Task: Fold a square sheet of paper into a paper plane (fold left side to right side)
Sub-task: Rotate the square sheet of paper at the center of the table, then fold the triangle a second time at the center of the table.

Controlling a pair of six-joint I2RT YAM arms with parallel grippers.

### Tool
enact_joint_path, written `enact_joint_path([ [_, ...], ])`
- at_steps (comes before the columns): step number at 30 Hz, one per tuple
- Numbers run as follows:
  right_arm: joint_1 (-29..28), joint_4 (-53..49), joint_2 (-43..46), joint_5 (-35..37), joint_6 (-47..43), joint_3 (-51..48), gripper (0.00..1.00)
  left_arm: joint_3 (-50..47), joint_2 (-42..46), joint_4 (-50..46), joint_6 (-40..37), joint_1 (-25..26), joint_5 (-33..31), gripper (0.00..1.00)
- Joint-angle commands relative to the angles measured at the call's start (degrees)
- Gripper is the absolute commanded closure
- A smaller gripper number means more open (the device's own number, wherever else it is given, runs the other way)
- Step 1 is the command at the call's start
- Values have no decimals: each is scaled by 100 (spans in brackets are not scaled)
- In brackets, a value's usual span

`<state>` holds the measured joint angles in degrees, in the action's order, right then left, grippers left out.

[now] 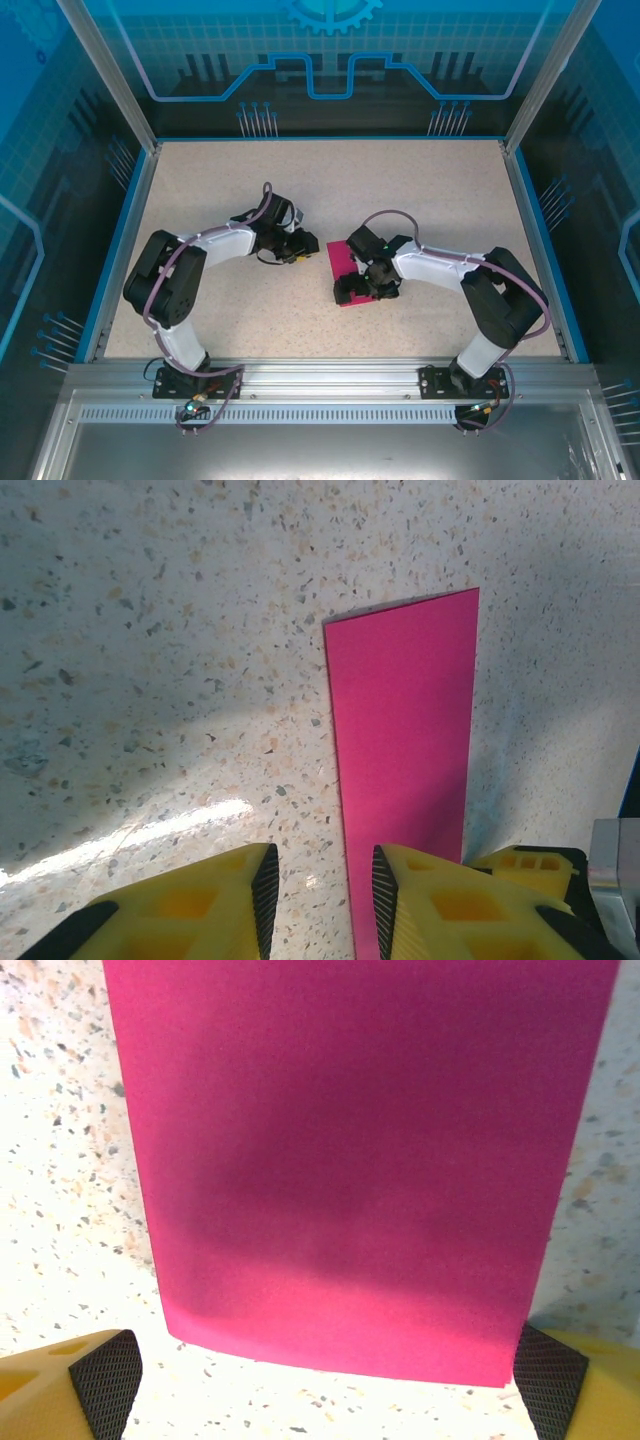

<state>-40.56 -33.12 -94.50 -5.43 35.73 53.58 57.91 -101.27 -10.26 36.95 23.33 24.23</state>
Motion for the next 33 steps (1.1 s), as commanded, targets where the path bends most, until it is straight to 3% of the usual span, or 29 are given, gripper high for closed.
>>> enact_joint_path([
  [1, -187, 364, -138, -732, 222, -63, 1, -67, 231, -98, -153, 17, 92, 66],
  [13, 3, 220, 251, -469, -44, -56, 1, 87, 209, -181, -204, 154, 389, 67],
  [17, 551, 291, 845, -529, -332, -285, 1, 225, 62, -166, -158, 447, 639, 69],
  [24, 1829, 1212, 1394, -1618, -330, -1200, 3, 237, -277, 123, 147, 937, 680, 70],
  [33, 2228, 1221, 1401, -1817, -439, -1271, 11, 242, -486, 39, 217, 1040, 333, 72],
])
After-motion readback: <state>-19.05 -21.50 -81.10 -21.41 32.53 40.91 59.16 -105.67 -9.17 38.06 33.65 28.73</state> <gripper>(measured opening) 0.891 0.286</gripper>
